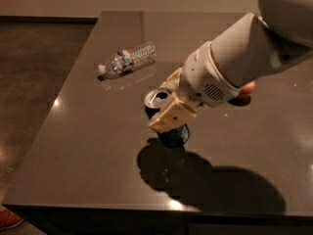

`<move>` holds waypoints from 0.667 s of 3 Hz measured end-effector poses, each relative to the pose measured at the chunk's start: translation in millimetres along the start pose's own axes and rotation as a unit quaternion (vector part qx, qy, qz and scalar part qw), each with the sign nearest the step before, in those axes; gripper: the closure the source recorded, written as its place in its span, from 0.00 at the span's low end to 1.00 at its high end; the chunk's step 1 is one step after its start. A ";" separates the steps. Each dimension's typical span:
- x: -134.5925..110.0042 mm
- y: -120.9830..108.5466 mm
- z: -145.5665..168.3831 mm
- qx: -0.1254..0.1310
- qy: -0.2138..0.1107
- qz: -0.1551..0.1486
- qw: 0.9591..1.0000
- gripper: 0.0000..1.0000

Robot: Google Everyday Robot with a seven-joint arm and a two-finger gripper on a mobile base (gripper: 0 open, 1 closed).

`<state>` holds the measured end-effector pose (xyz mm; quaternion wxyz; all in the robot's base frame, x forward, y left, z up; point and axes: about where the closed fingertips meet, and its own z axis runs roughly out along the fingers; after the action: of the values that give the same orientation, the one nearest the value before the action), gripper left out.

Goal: Knock pepsi can over

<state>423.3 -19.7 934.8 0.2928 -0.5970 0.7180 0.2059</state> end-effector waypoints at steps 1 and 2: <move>7.8 -2.8 -10.8 0.009 0.083 -0.017 0.996 1.00; 16.1 -7.7 -11.4 0.009 0.149 -0.037 0.988 1.00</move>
Offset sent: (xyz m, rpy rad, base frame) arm 0.0137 -0.0334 -0.0123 -0.4959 0.0117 0.0641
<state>427.0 -40.5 932.9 0.1956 -0.6445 0.7327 0.0973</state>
